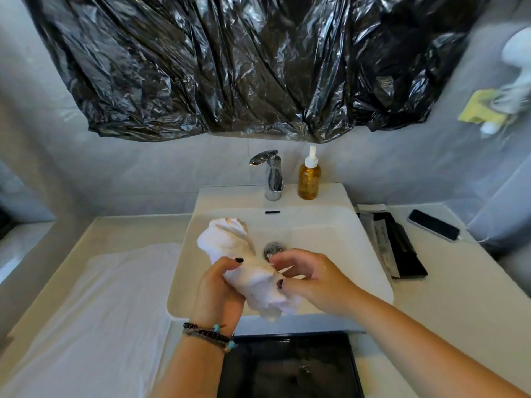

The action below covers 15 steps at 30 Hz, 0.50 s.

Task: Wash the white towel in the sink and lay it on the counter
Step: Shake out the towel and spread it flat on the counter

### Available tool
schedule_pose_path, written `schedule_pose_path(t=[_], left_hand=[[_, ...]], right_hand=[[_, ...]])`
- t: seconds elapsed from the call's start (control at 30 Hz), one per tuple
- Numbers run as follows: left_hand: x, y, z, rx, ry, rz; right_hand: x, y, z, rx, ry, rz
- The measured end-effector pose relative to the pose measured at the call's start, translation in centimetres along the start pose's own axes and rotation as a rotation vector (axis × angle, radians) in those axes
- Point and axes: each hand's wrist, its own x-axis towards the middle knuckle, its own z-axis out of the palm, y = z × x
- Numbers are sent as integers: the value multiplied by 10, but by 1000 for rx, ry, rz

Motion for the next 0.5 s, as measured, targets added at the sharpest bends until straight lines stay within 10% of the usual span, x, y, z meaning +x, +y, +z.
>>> schedule_pose_path(t=[0.5], left_hand=[[-72,-32,64,358,-472,-32]], right_hand=[[-142,-47,-11,-187,700,-60]])
